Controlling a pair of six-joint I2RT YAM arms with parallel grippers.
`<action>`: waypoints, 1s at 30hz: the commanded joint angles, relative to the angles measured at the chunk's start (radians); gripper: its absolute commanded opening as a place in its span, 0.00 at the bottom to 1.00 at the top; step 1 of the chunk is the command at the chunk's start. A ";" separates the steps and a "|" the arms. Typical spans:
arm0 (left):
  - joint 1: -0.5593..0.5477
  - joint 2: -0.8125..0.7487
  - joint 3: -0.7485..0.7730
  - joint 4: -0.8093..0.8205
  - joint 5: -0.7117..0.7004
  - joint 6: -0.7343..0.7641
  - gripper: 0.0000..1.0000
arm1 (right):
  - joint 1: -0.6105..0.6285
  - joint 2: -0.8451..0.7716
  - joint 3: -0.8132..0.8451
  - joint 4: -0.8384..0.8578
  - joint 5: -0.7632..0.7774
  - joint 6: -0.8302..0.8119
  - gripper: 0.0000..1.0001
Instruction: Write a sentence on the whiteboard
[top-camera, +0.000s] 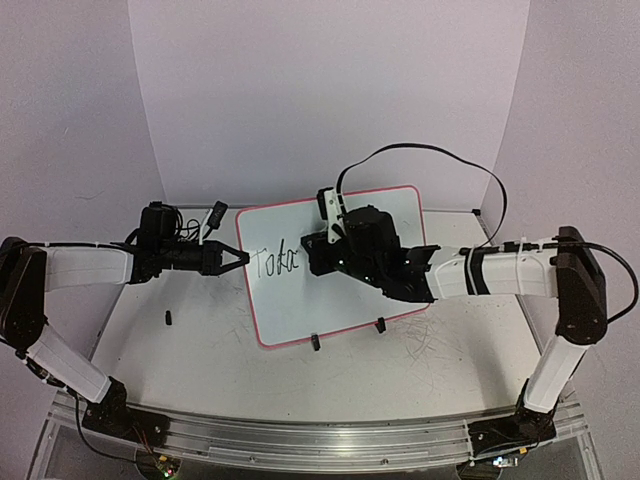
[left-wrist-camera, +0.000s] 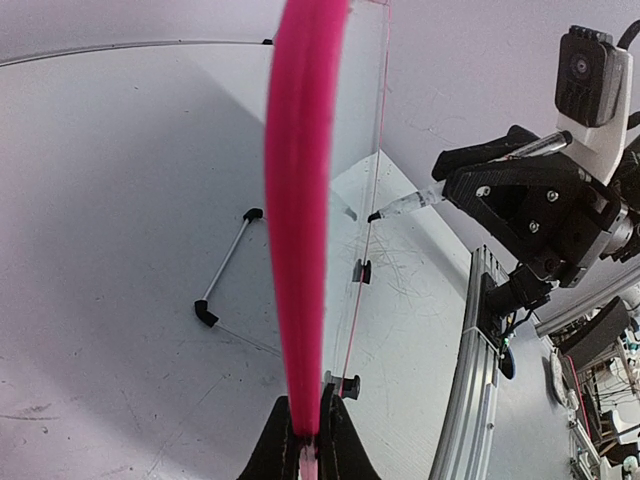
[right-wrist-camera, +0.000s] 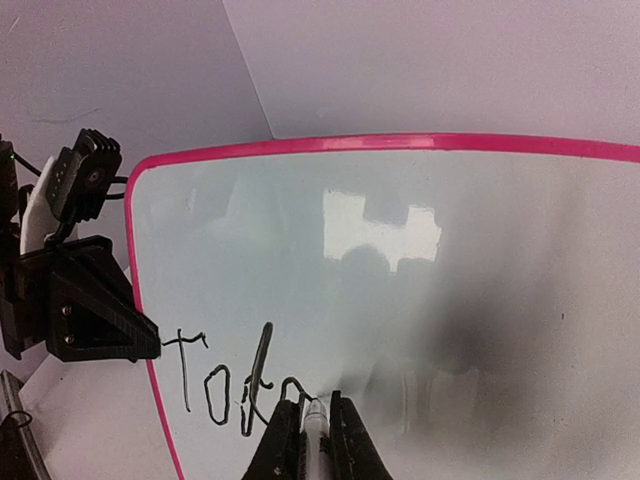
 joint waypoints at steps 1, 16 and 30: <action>0.005 0.015 0.034 -0.039 -0.070 0.035 0.00 | -0.008 0.021 0.032 0.028 0.031 -0.005 0.00; 0.004 0.012 0.034 -0.041 -0.071 0.036 0.00 | -0.004 0.008 -0.026 0.001 0.031 0.015 0.00; 0.005 0.009 0.033 -0.042 -0.071 0.034 0.00 | 0.004 -0.022 -0.074 -0.004 0.068 0.035 0.00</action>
